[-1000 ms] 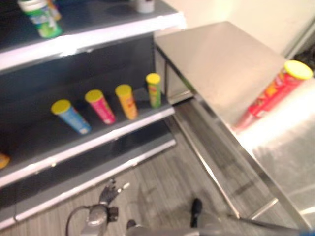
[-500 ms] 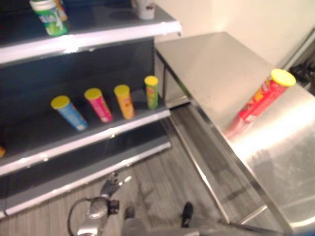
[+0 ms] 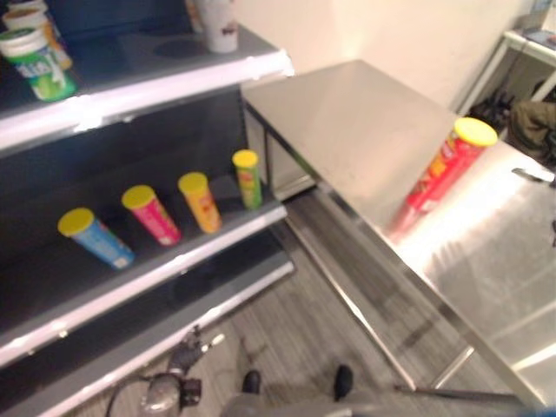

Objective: Put the goods on the table back onto the shelves and tidy them up.

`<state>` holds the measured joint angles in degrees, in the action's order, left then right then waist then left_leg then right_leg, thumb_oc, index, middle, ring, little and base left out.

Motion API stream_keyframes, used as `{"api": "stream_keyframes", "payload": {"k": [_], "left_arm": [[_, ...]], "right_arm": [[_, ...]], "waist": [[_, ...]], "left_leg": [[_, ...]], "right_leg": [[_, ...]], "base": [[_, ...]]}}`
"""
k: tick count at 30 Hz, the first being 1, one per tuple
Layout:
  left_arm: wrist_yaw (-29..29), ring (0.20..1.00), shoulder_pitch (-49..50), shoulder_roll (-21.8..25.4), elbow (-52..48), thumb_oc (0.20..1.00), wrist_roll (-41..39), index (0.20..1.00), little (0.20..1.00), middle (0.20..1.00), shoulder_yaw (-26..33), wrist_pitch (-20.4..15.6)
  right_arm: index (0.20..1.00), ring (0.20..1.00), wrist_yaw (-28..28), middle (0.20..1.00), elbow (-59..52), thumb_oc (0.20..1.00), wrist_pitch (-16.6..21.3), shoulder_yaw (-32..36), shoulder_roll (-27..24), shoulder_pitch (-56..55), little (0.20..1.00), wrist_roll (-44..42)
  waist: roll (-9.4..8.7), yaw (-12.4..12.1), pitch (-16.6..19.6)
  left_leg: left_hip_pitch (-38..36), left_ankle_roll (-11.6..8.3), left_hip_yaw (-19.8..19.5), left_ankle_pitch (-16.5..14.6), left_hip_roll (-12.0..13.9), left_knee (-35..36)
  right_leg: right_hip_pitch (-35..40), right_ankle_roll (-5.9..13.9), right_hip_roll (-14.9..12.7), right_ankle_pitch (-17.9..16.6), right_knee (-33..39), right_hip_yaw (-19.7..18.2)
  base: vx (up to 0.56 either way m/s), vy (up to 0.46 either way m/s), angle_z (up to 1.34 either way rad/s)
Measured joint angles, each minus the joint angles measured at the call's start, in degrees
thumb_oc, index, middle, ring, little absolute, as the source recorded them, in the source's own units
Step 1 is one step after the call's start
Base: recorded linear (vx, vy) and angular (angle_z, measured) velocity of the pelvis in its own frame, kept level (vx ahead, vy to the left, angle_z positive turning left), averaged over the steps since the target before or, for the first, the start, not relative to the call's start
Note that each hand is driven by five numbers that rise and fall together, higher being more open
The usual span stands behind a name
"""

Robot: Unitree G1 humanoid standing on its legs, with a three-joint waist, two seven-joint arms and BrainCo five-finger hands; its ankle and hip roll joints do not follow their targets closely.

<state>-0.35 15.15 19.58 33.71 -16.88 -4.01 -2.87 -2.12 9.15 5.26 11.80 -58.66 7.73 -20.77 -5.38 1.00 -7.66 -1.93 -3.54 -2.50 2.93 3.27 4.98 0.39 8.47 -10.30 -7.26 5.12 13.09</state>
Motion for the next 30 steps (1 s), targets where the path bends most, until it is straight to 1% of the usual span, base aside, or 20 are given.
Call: {"api": "stream_keyframes", "payload": {"k": [4,7,9,11,14,15,17,19,21,23,26,28,30], "left_arm": [[0.03,1.0,-0.9,-0.35,-0.04,1.0,0.05,1.0,1.0,1.0,0.02,-0.74],[0.08,1.0,-2.21,-0.14,0.04,1.0,0.04,1.0,1.0,1.0,0.03,-0.95],[0.14,1.0,-2.45,-0.11,0.01,1.0,0.02,1.0,1.0,1.0,0.04,-1.13],[0.15,1.0,-2.1,0.17,0.05,1.0,0.02,1.0,1.0,1.0,0.02,-1.12],[0.14,1.0,-1.44,0.25,0.01,1.0,0.02,1.0,1.0,1.0,0.02,-1.12],[0.13,1.0,-1.4,0.23,0.02,1.0,0.0,1.0,1.0,1.0,-0.03,-1.1],[0.12,1.0,-0.2,0.22,0.02,1.0,-0.05,1.0,1.0,1.0,-0.01,-1.11],[0.01,1.0,0.11,0.23,0.02,1.0,-0.04,1.0,1.0,1.0,-0.03,-1.12],[-0.09,1.0,0.06,0.24,0.01,1.0,-0.04,1.0,1.0,1.0,-0.03,-1.12],[-0.4,1.0,-0.37,0.35,-0.15,1.0,-0.03,1.0,1.0,1.0,-0.02,-1.19],[-0.41,1.0,-1.0,0.41,-0.14,1.0,-0.02,1.0,1.0,1.0,-0.02,-1.24],[-0.38,1.0,-1.68,0.47,-0.14,1.0,-0.02,1.0,1.0,1.0,-0.03,-1.28],[-0.38,1.0,-2.01,0.46,-0.13,1.0,-0.02,1.0,1.0,1.0,-0.03,-1.37]], "right_arm": [[1.0,1.0,-0.01,1.0,0.8,1.0,-0.66,-0.62,-0.17,2.63,1.0,2.83],[1.0,1.0,-0.2,1.0,6.28,1.0,-1.03,-4.83,-0.33,9.6,1.0,2.82],[1.0,1.0,-0.17,1.0,6.54,1.0,-1.05,-6.02,-0.32,10.32,1.0,2.66],[1.0,1.0,0.0,1.0,7.07,1.0,-1.04,-8.11,-0.35,11.75,1.0,2.4],[1.0,1.0,1.0,1.0,7.07,1.0,-1.03,-8.31,-0.57,11.56,1.0,-0.05],[1.0,1.0,1.55,1.0,7.02,1.0,-1.03,-8.31,-1.12,11.11,1.0,-0.98],[1.0,1.0,3.11,1.0,6.07,1.0,-1.02,-8.31,-3.37,9.21,1.0,-3.06],[1.0,1.0,4.6,1.0,6.05,1.0,-0.98,-8.39,-5.26,8.33,1.0,-4.05],[1.0,1.0,5.01,1.0,6.32,1.0,-0.99,-8.85,-6.63,8.36,1.0,-3.98],[1.0,1.0,5.59,1.0,6.4,1.0,-1.01,-9.44,-8.33,8.38,1.0,-3.88],[1.0,1.0,5.64,1.0,6.78,1.0,-1.03,-9.92,-8.86,9.74,1.0,-2.6],[1.0,1.0,5.62,1.0,8.46,1.0,-1.08,-12.77,-9.37,11.91,1.0,-1.61],[1.0,1.0,5.66,1.0,8.82,1.0,-1.1,-13.83,-9.36,12.3,1.0,-1.3]], "waist": [[-0.05,-0.18,-0.06],[-0.34,-0.31,-0.57],[-0.45,-1.55,-0.79],[-0.64,-1.62,-0.96],[-0.78,-1.9,-1.25],[-0.8,-1.61,-1.25],[-0.76,-2.06,-1.29],[-0.74,-2.09,-1.32],[-0.76,-2.02,-1.35],[-0.74,-2.02,-1.38],[-0.72,-1.9,-1.54],[-0.73,-1.8,-1.66],[-0.76,-1.67,-1.91]], "left_leg": [[-0.26,-0.01,-0.07,-0.04,0.36,0.0],[-0.2,-0.29,-0.03,-0.25,0.49,0.02],[-0.07,-0.39,-0.13,-0.21,0.86,0.04],[0.25,-0.59,-0.24,-0.53,1.19,0.08],[1.22,-0.83,-1.15,-0.74,1.53,0.38],[1.22,-0.86,-1.6,-0.68,1.56,0.38],[1.35,-0.56,-1.74,-0.35,1.64,0.04],[1.35,-1.06,-1.79,-0.02,1.54,0.03],[1.29,-1.06,-1.8,0.01,1.5,0.02],[1.26,-1.07,-1.85,0.0,1.54,0.02],[1.16,-1.07,-1.9,0.0,1.57,0.02],[1.12,-1.08,-1.93,-0.01,1.59,0.02],[0.96,-1.09,-1.97,-0.02,1.61,0.03]], "right_leg": [[0.42,-0.03,0.22,0.04,0.0,0.24],[0.42,-0.03,0.3,0.44,0.02,0.26],[0.4,-0.07,0.56,0.52,0.32,0.35],[0.26,0.43,0.86,1.27,0.32,0.46],[0.08,0.26,0.96,1.42,0.32,1.4],[0.08,0.03,1.03,1.58,0.32,1.75],[0.09,0.08,1.22,1.66,0.32,1.99],[0.18,0.13,1.23,1.75,0.32,2.19],[0.22,-0.4,1.23,1.36,0.3,2.23],[0.3,-0.47,1.29,1.29,0.25,2.42],[0.44,-0.47,1.32,1.3,0.14,2.83],[0.53,-0.44,1.32,1.32,0.23,2.93],[0.73,-0.31,1.31,1.42,0.31,2.98]], "base": [[0.01,0.002,0.01],[0.0,-0.01,0.01],[0.01,-0.034,0.02],[0.01,-0.017,0.03],[0.01,-0.019,0.15],[0.02,-0.023,0.18],[0.01,-0.023,0.08],[0.0,0.0,0.0],[0.0,0.0,0.0],[0.0,0.0,0.0],[0.0,0.0,0.0],[0.0,0.0,0.0],[0.0,0.0,0.0]]}}
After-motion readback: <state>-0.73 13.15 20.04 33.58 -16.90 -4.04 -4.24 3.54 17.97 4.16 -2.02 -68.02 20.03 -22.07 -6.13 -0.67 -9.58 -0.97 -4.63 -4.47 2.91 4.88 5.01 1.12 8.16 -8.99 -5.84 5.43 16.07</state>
